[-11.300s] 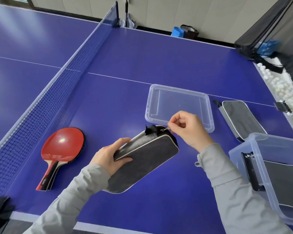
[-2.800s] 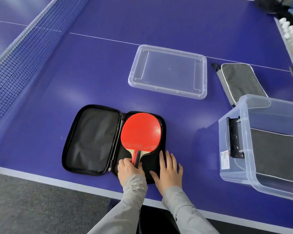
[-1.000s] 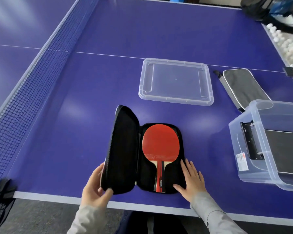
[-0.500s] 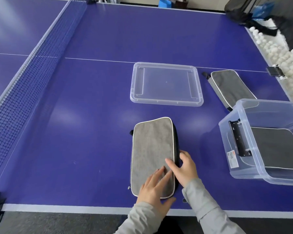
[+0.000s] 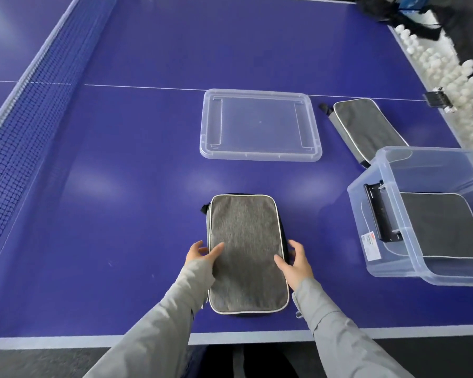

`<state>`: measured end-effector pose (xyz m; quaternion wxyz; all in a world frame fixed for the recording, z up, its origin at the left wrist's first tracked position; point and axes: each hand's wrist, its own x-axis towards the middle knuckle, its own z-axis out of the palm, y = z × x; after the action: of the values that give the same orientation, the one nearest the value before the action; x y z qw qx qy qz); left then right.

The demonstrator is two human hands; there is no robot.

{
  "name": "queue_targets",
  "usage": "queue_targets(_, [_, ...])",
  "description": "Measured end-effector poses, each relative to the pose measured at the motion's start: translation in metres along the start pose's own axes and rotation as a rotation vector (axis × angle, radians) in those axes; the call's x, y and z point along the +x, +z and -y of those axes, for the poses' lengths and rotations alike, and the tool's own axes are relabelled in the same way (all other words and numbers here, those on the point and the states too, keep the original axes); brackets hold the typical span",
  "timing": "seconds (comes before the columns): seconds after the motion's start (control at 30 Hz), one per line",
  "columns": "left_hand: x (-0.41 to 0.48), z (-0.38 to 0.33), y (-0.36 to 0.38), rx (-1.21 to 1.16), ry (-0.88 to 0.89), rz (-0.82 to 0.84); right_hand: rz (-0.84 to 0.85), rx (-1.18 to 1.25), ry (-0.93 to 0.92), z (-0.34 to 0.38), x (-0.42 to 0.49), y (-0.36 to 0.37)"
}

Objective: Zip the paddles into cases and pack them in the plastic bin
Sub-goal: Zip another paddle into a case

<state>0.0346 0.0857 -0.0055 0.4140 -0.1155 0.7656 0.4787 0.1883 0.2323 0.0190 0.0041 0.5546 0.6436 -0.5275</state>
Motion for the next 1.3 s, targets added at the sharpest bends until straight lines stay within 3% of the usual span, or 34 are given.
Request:
queue_targets(0.3, [0.0, -0.008, 0.012, 0.043, -0.042, 0.072, 0.046, 0.02, 0.022, -0.005, 0.012, -0.006])
queue_targets(0.7, [-0.001, -0.009, 0.015, -0.116, 0.004, 0.205, 0.093, 0.038, 0.023, -0.013, 0.022, -0.013])
queue_targets(1.0, [-0.02, -0.013, 0.023, -0.268, 0.07, 0.156, 0.124, 0.113, -0.076, -0.012, 0.023, -0.031])
queue_targets(1.07, [-0.022, -0.016, 0.024, -0.303, 0.053, 0.122, 0.024, 0.038, -0.167, -0.01, 0.016, -0.033])
queue_targets(1.2, [-0.026, -0.025, 0.022, -0.399, 0.043, -0.01, -0.516, -0.176, -0.607, -0.003, -0.023, -0.03])
queue_targets(1.3, [-0.028, -0.036, 0.019, -0.503, 0.017, -0.081, -0.592, -0.276, -0.888, -0.007, -0.064, -0.01])
